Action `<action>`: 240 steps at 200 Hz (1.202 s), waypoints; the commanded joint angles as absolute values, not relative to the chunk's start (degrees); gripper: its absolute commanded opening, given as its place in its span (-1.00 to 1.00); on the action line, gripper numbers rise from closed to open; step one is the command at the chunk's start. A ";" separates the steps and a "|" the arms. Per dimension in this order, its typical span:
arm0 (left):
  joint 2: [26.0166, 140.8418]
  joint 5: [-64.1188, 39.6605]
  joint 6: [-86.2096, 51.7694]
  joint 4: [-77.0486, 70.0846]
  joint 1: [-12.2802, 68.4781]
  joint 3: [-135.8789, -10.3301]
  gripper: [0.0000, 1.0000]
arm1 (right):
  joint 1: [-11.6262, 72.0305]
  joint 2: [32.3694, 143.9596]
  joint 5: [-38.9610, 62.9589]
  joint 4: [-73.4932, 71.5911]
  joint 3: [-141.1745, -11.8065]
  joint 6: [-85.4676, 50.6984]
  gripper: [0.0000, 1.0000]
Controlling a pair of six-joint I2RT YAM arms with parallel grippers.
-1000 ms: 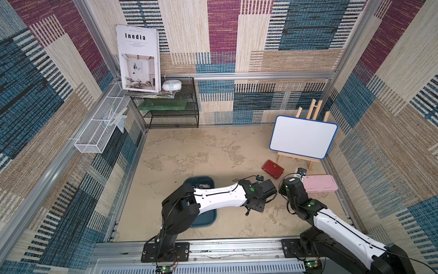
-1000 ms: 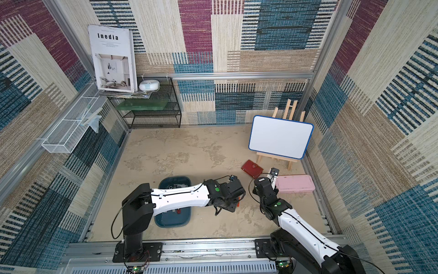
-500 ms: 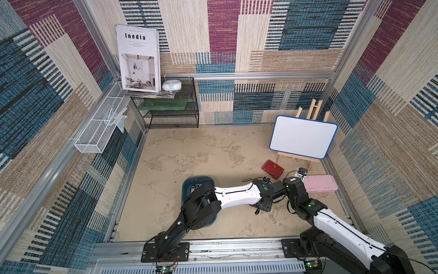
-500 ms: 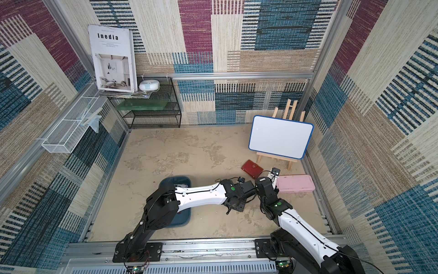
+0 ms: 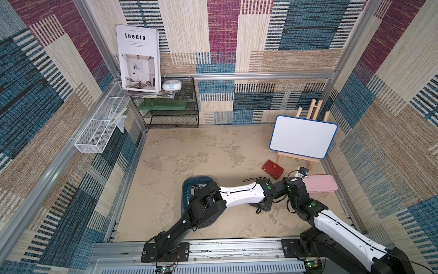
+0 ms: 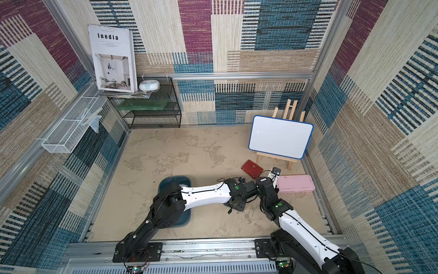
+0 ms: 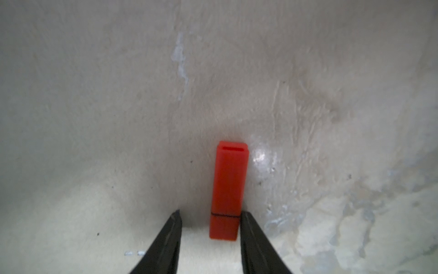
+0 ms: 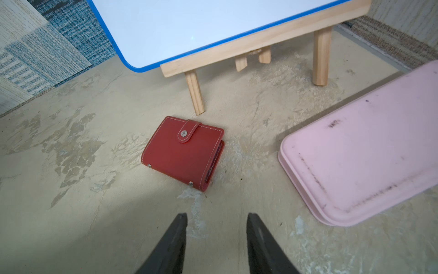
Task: Put the usb flash drive into the storage box
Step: Pick up the USB flash from the center of the board.
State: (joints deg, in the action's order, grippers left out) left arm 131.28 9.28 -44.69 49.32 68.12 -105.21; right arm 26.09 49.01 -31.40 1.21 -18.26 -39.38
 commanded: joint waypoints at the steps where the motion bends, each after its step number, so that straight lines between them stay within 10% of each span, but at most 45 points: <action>1: 132.23 9.93 -43.17 45.76 68.31 -106.12 -0.12 | 26.37 49.30 -31.48 2.08 -18.28 -39.36 -0.07; 240: 123.66 9.78 -39.90 42.65 67.06 -98.94 -0.85 | 26.37 49.47 -31.42 1.86 -18.19 -39.42 -0.03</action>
State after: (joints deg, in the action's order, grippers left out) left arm 128.22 9.10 -40.07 42.63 67.07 -101.10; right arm 26.33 49.41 -31.31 1.04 -18.26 -39.44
